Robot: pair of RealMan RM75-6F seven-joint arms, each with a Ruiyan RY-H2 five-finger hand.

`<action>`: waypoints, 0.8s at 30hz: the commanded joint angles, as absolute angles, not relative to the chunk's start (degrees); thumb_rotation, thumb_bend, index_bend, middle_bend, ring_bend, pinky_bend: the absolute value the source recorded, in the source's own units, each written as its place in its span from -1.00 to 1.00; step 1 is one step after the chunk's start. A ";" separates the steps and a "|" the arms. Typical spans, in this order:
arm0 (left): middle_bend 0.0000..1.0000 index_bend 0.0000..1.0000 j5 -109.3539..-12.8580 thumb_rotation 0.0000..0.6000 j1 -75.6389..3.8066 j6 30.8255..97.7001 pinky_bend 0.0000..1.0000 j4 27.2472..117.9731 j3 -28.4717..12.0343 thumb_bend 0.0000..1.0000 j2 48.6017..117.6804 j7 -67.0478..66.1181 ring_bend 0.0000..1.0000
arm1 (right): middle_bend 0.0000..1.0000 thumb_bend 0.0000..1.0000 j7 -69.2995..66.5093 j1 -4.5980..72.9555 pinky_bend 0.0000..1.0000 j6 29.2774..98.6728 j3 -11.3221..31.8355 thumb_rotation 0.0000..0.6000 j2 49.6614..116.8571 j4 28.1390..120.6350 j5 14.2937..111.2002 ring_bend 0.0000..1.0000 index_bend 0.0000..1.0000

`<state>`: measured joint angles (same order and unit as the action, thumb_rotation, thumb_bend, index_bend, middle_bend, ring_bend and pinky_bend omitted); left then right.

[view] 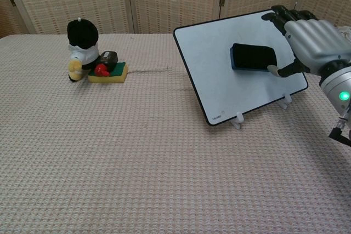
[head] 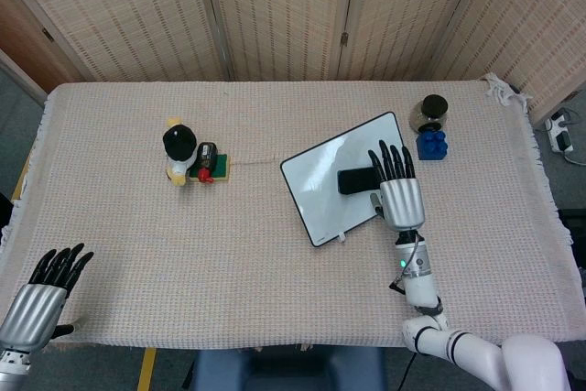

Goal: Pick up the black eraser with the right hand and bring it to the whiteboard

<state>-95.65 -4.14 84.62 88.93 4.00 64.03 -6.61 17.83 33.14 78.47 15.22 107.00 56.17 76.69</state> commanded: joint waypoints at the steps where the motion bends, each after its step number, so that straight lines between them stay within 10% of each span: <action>1: -1.00 -1.00 -96.12 1.00 -3.96 85.13 -1.00 89.02 4.16 -0.76 64.09 -6.98 -1.00 | -1.00 -0.35 19.42 25.55 -1.00 83.69 10.46 1.00 95.95 72.73 79.06 -1.00 -0.82; 10: -1.00 -1.00 -99.53 1.00 -2.51 88.09 -1.00 88.77 5.52 -0.76 65.26 -10.74 -1.00 | -1.00 -0.35 27.25 9.79 -1.00 86.23 -6.45 1.00 67.22 107.34 77.59 -1.00 -0.94; 16: -1.00 -1.00 -102.70 1.00 -0.72 91.76 -1.00 88.34 6.55 -0.76 65.93 -12.77 -1.00 | -1.00 -0.35 20.09 0.21 -1.00 96.31 -14.91 1.00 64.19 101.76 91.35 -1.00 -1.00; 24: -1.00 -1.00 -104.81 1.00 0.40 93.20 -1.00 87.79 7.21 -0.76 67.03 -15.40 -1.00 | -1.00 -0.35 16.87 -2.99 -1.00 98.65 -14.64 1.00 63.23 99.56 95.42 -1.00 -1.00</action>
